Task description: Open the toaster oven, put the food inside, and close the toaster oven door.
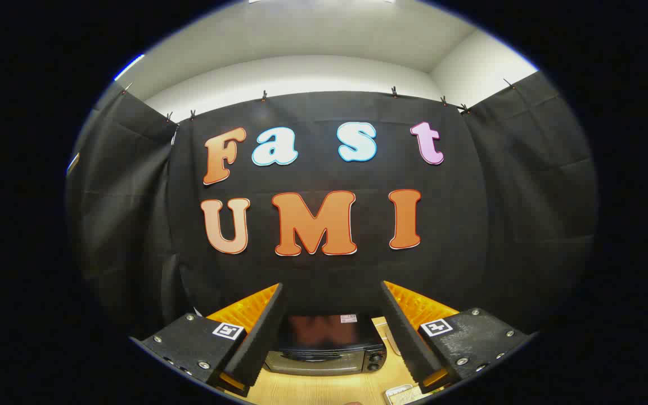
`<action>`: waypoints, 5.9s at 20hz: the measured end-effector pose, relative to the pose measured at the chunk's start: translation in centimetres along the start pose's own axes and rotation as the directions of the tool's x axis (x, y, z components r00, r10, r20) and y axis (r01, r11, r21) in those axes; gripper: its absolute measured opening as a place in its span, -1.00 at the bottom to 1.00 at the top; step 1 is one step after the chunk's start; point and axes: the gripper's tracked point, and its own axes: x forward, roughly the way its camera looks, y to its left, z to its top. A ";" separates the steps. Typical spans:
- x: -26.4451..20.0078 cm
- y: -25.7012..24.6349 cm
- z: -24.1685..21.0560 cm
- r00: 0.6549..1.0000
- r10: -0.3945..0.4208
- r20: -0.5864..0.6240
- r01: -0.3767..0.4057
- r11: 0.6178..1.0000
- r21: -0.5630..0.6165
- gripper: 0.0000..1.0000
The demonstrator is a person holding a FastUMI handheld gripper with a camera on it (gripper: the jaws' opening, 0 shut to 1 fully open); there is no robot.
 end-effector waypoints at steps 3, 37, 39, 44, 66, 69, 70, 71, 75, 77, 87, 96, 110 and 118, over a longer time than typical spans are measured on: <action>-0.5 0.4 0.3 1.000 0.004 0.007 -0.004 1.000 -0.006 0.96; 12.2 4.8 -21.7 0.980 0.025 -0.198 -0.044 0.994 -0.097 0.97; 12.6 5.2 -24.4 0.971 0.028 -0.238 -0.060 0.990 -0.127 0.98; 12.5 5.3 -28.8 0.943 0.027 -0.331 -0.071 0.990 -0.121 0.98; -2.1 3.0 -36.7 0.852 0.054 -0.521 -0.086 0.996 -0.036 0.95; -3.2 2.4 -38.6 0.843 0.037 -0.536 -0.102 0.990 -0.093 0.96; -3.3 2.3 -39.0 0.841 0.032 -0.540 -0.106 0.989 -0.107 0.96; -3.5 2.1 -39.3 0.840 0.028 -0.541 -0.107 0.988 -0.115 0.97; -5.0 1.1 -41.7 0.814 0.003 -0.580 -0.090 0.989 -0.120 1.00; -5.2 0.7 -43.0 0.797 0.001 -0.604 -0.084 0.990 -0.110 1.00; -5.7 0.6 -43.6 0.771 0.040 -0.635 -0.088 0.995 -0.043 1.00; -2.5 -6.4 -31.9 0.777 0.192 -0.599 -0.154 0.981 0.114 1.00; -4.9 -22.0 -34.8 0.444 0.286 -0.849 -0.160 0.958 0.239 0.98; -8.7 -22.6 -39.5 0.194 0.393 -0.899 -0.083 0.919 0.384 0.98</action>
